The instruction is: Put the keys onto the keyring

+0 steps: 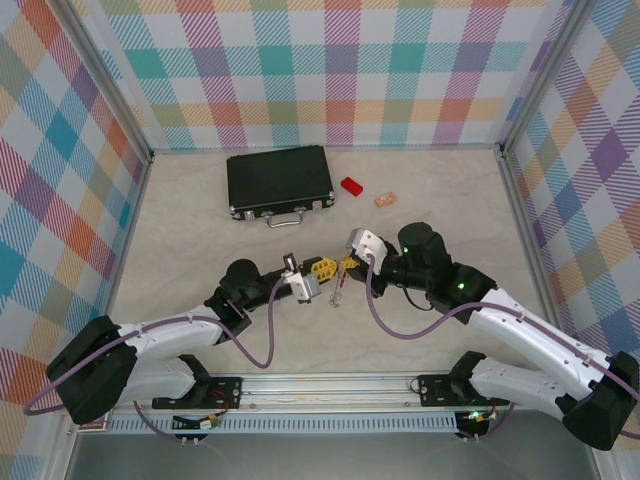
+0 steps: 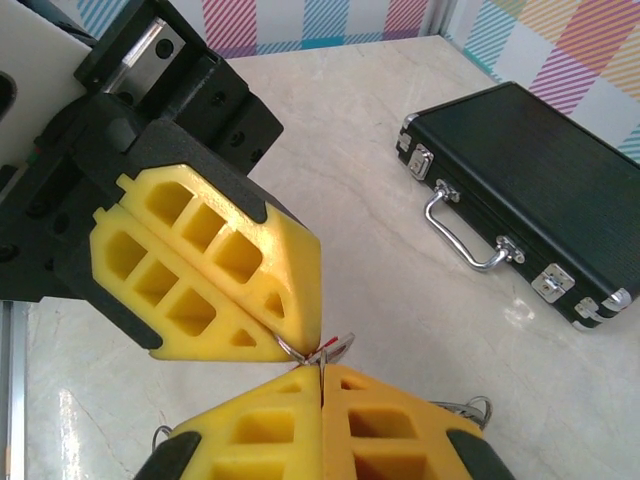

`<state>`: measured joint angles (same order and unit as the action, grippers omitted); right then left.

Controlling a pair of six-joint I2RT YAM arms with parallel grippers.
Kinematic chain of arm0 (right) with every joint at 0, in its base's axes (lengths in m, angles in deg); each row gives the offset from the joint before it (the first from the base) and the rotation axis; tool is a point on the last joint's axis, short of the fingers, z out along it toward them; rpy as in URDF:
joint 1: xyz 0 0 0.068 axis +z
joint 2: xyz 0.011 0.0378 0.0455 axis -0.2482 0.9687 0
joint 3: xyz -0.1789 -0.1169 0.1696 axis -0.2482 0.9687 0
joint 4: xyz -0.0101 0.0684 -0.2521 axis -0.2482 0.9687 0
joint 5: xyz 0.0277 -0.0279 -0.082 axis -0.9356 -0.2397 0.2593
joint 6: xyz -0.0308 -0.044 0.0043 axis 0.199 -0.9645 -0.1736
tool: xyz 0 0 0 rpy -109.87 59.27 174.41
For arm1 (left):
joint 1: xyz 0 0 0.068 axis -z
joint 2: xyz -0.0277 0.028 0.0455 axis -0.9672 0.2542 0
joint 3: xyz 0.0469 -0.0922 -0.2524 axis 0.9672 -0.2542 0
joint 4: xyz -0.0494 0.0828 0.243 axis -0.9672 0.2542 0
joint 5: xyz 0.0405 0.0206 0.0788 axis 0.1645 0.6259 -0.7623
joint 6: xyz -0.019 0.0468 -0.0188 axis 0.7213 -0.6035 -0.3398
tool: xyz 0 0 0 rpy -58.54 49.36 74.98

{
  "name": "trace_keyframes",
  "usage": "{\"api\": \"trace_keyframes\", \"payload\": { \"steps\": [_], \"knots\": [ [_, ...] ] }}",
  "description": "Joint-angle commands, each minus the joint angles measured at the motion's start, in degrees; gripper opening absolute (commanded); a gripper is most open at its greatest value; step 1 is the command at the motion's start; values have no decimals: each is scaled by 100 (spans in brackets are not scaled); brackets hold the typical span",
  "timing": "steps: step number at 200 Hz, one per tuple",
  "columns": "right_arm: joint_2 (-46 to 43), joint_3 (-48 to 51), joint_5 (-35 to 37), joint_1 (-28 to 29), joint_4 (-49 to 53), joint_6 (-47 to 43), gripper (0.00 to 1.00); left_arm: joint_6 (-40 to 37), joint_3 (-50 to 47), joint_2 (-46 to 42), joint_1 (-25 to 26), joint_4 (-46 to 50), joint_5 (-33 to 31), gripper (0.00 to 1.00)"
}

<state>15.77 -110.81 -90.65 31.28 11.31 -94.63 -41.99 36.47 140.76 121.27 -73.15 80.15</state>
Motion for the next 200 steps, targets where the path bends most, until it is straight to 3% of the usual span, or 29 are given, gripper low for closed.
{"api": "trace_keyframes", "payload": {
  "steps": [1,61,136,200],
  "knots": [
    [-123,-38,-124,32,-130,73,0,14,-54,-43,61,-461,-244,0],
    [-62,-59,-201,32,-114,94,0,12,4,-74,63,-287,14,0],
    [23,-116,273,32,-90,153,0,-21,-1,-78,66,-238,58,0],
    [59,-126,85,31,-94,108,0,-12,60,-53,63,-103,165,0]
  ]
}}
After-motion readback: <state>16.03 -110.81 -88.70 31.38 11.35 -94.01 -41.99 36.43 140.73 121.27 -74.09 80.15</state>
